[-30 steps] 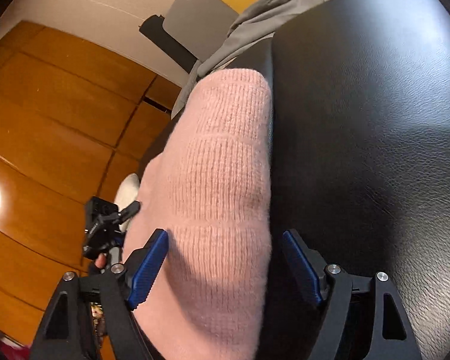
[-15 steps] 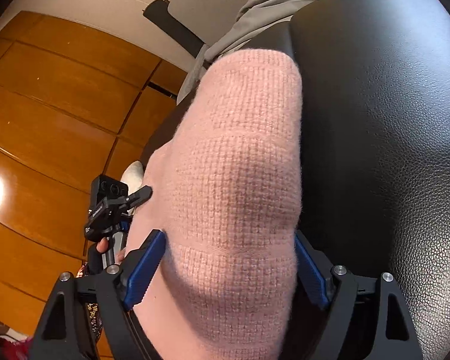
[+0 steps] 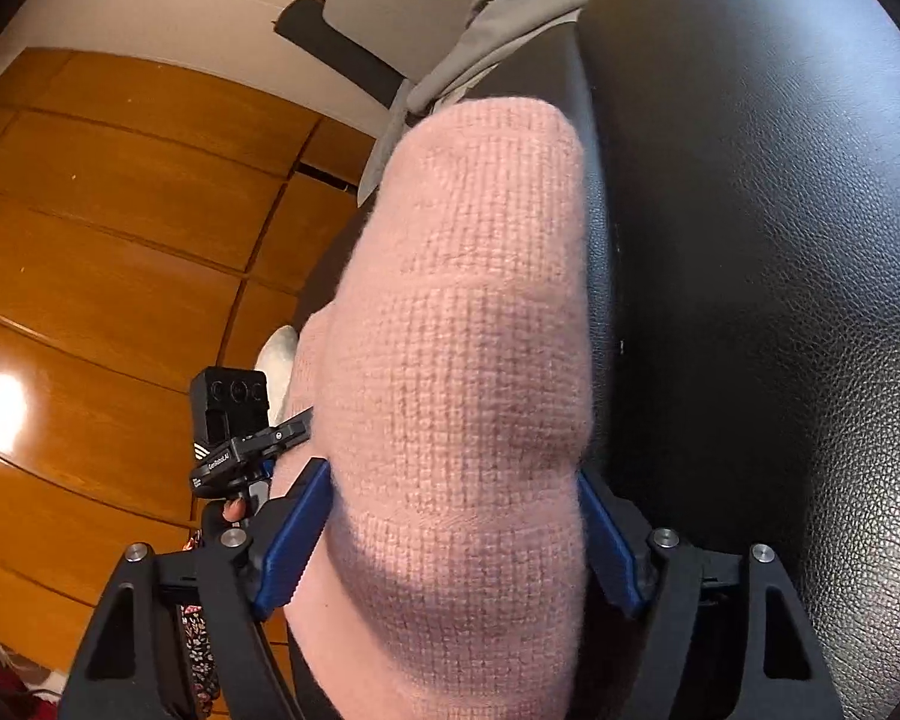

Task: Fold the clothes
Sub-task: 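Grasp the folded sweater bundle from both sides with both grippers, then carry the folded sweater with both grippers and lower it onto the white towel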

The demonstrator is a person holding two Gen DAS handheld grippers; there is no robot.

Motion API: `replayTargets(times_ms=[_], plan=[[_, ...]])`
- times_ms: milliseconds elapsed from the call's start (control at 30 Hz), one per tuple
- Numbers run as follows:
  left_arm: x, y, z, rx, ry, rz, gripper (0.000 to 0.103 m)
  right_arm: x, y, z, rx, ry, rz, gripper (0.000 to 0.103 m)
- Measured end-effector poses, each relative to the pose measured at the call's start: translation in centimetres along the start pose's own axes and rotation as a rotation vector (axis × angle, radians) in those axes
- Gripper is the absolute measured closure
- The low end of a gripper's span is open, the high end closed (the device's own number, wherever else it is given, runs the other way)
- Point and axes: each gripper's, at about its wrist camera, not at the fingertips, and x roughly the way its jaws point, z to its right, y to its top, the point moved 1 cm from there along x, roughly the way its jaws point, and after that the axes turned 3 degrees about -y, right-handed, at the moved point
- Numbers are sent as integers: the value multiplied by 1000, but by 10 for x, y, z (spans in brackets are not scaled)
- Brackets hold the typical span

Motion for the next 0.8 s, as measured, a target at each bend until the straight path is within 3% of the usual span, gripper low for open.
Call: replayTargets(times_ms=[167,300,467,633,800], plan=[[-3,-4,-8,-93,-71,60,47,2,-2,-2,-10,-8,-8,24],[-3,-6,-8,-87,-82,66,52,3,-8,-7,-46,-23,-2,23],[5,-10,1,-33,13,104,63,6,-6,-13,-74,-41,18,25],[11,-6,7,-13,70,154,69,7,-9,-18,-99,-89,44,36],[5,-19,28,56,178,232,73,3,-13,-29,-120,-128,74,45]])
